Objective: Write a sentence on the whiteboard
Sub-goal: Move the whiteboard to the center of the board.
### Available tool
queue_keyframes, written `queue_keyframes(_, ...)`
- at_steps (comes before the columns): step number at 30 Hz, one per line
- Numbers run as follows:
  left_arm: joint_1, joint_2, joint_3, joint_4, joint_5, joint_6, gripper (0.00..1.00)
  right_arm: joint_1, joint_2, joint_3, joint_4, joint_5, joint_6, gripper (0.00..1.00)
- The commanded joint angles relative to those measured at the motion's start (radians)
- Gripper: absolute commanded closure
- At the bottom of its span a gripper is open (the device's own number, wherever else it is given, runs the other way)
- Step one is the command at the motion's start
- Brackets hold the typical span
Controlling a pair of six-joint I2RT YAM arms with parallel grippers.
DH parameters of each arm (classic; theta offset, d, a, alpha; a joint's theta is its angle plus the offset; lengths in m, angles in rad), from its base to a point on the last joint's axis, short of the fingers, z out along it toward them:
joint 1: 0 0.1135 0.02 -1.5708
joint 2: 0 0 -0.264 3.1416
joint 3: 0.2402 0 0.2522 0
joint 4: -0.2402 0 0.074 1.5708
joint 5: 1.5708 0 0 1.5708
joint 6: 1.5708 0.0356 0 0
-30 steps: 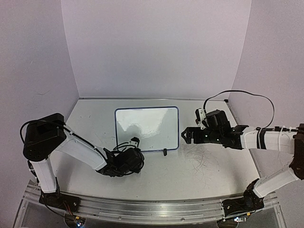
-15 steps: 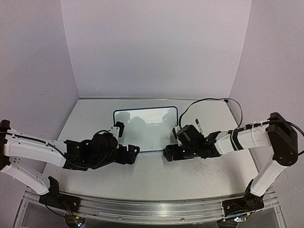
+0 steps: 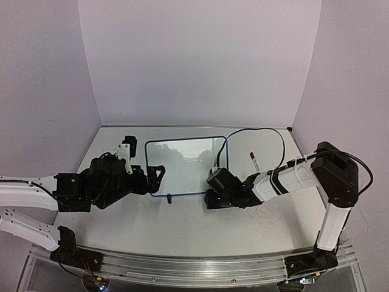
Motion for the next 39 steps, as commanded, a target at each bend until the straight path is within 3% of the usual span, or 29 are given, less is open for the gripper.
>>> queue_keyframes(1, 0.012, -0.042, 0.043, -0.022, -0.064, 0.019, 0.03, 0.002, 0.005, 0.014, 0.027, 0.108, 0.008, 0.75)
queue_keyframes(8, 0.028, -0.084, 0.034, -0.034, -0.098, -0.009, 0.01, 0.002, -0.039, -0.053, 0.037, 0.171, -0.02, 0.99)
queue_keyframes(16, 0.041, -0.061, 0.045, -0.029, -0.114, -0.031, 0.0, -0.002, -0.108, -0.128, 0.06, 0.178, -0.07, 1.0)
queue_keyframes(22, 0.048, -0.044, 0.06, -0.029, -0.109, -0.019, 0.01, -0.01, -0.073, -0.1, 0.152, -0.052, -0.172, 0.61)
queue_keyframes(25, 0.051, -0.038, 0.068, -0.029, -0.111, -0.012, 0.01, -0.01, -0.053, -0.074, 0.147, -0.03, -0.176, 0.53)
queue_keyframes(29, 0.053, -0.044, 0.073, -0.031, -0.107, -0.008, 0.01, -0.009, -0.029, -0.039, 0.135, 0.014, -0.168, 0.53)
queue_keyframes(39, 0.053, -0.106, 0.061, -0.063, -0.127, -0.056, 0.01, -0.009, 0.032, 0.027, 0.098, 0.127, -0.11, 0.68)
